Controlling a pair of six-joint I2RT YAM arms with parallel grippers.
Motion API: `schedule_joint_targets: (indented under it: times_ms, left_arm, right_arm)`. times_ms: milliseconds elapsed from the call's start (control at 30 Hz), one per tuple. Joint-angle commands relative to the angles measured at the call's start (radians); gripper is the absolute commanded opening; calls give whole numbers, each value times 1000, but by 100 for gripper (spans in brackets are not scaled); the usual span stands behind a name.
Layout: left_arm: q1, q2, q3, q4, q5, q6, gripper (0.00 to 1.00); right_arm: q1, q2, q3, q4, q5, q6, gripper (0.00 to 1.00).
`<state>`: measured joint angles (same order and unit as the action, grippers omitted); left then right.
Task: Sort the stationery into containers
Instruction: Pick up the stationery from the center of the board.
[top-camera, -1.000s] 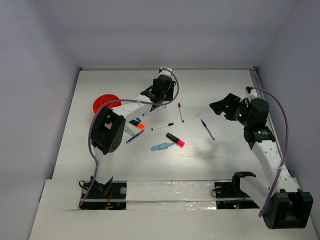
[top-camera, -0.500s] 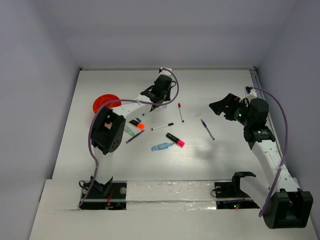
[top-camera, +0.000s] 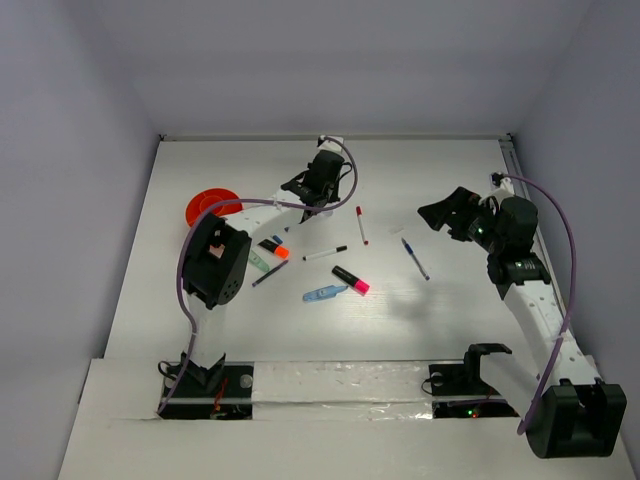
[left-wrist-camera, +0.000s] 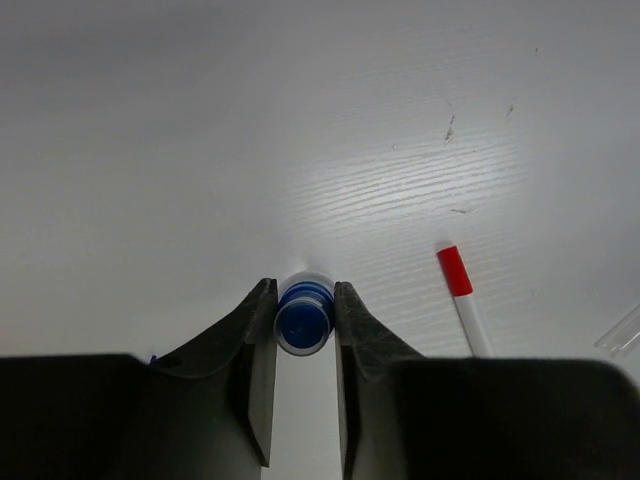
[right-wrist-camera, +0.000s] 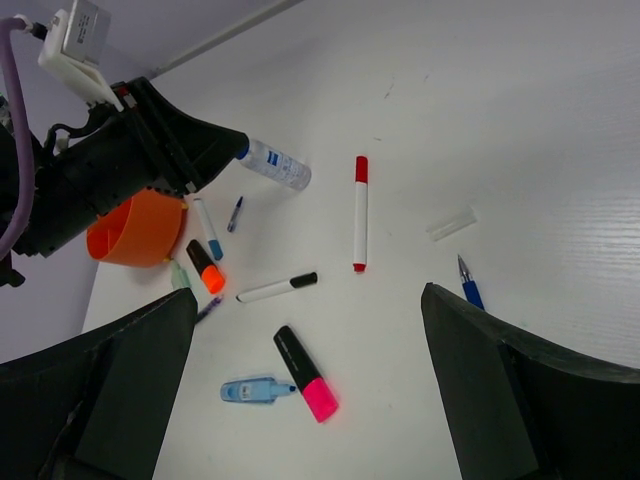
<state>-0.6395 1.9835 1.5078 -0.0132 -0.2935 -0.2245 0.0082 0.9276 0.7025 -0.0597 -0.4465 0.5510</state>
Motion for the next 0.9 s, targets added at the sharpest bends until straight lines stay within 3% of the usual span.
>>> schedule_joint_targets:
  times_ms: [0, 233, 333, 467, 600, 867]
  left_arm:
    - [3, -60, 17, 5, -12, 1, 3]
    - [15, -253, 35, -5, 7, -12, 0]
    - [70, -350, 45, -39, 33, -29, 0]
    - [168, -481, -4, -96, 16, -39, 0]
    - [345, -635, -105, -139, 16, -72, 0]
    - [511, -762, -270, -200, -30, -87, 0]
  right_arm:
    - [9, -30, -5, 38, -21, 0, 100]
    - [9, -38, -11, 49, -18, 9, 100]
    - [9, -26, -11, 98, -29, 26, 100]
    - [9, 37, 0, 116, -61, 33, 100]
    - [29, 53, -47, 179, -78, 52, 100]
    - [64, 59, -113, 258, -100, 64, 100]
